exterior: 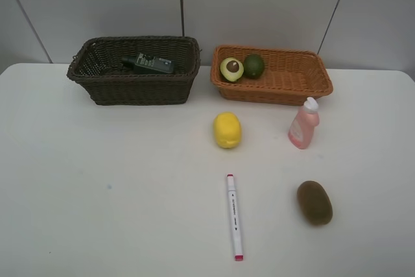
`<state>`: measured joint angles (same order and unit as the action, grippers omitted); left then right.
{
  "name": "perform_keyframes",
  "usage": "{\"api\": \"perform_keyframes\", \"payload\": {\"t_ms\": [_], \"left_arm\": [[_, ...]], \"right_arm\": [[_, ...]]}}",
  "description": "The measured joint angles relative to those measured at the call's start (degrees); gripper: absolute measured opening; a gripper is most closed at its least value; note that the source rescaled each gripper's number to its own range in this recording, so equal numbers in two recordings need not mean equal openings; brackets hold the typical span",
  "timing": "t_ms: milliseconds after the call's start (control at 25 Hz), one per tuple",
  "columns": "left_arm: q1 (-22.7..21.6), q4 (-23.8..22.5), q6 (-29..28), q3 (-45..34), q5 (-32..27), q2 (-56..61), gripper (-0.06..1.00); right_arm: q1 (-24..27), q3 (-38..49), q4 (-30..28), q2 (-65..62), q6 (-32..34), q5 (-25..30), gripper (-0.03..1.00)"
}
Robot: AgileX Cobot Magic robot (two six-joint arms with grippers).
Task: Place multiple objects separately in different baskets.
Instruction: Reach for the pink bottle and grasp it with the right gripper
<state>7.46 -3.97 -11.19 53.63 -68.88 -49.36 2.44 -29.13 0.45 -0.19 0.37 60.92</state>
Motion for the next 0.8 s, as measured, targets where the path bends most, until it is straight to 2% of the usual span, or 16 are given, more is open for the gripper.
{"api": "perform_keyframes", "payload": {"t_ms": [200,440,680,800], "left_arm": [[0.0,-0.1,1.3,-7.9,-0.1,24.8,0.95],[0.0,-0.1,8.4,-12.3,-0.1,44.7,0.95],[0.0,0.7,9.9,-16.4,0.3,49.8,0.95],[0.0,2.7,10.0,-19.4,3.6,49.8,0.95]], "right_arm": [[0.0,0.0,0.0,0.0,0.0,0.0,1.00],[0.0,0.0,0.0,0.0,0.0,0.0,1.00],[0.0,0.0,0.0,0.0,0.0,0.0,1.00],[0.0,0.0,0.0,0.0,0.0,0.0,1.00]]}}
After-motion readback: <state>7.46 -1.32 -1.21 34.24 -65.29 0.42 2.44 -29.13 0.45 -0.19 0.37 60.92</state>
